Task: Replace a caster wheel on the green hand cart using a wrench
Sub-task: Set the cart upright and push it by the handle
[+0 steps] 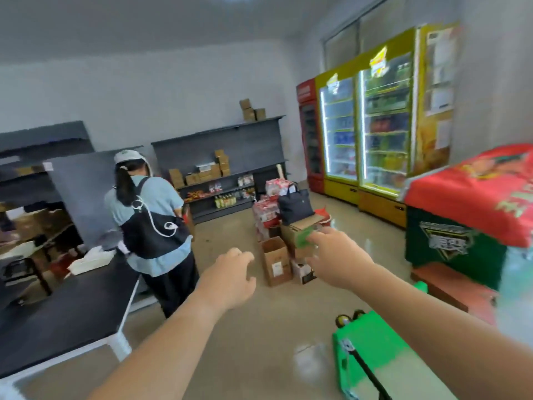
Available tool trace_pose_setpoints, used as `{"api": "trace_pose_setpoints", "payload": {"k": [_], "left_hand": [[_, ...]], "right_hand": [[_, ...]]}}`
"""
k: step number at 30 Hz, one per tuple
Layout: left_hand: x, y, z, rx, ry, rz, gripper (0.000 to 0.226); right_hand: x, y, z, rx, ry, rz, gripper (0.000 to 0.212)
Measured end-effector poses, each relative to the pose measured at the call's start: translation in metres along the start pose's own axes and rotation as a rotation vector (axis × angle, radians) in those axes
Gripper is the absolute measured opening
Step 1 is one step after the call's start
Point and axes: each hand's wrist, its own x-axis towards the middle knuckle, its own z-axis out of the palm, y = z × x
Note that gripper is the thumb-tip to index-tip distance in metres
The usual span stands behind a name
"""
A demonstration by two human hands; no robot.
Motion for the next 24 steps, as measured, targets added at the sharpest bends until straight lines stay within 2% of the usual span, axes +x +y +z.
{"api": "trace_pose_setpoints", "payload": {"k": [4,9,17,24], "left_hand": [[0.043,0.066,0.029,-0.04,-0.046,0.205,0.049],[0.084,0.138,0.062,-0.01,-0.13,0.407,0.051],[0.139,0.199,0.111,-0.024,-0.231,0.564,0.055],[0.194,0.242,0.203,0.002,-0.408,0.717,0.055]], "right_hand": [[-0.027,0.06,-0.006,-0.027,0.057,0.245,0.049],[-0.047,0.128,-0.002,0.009,0.101,0.425,0.057],[-0.036,0.2,0.018,0.05,0.16,0.595,0.048],[-0.049,0.253,0.067,0.022,0.178,0.788,0.045]]}}
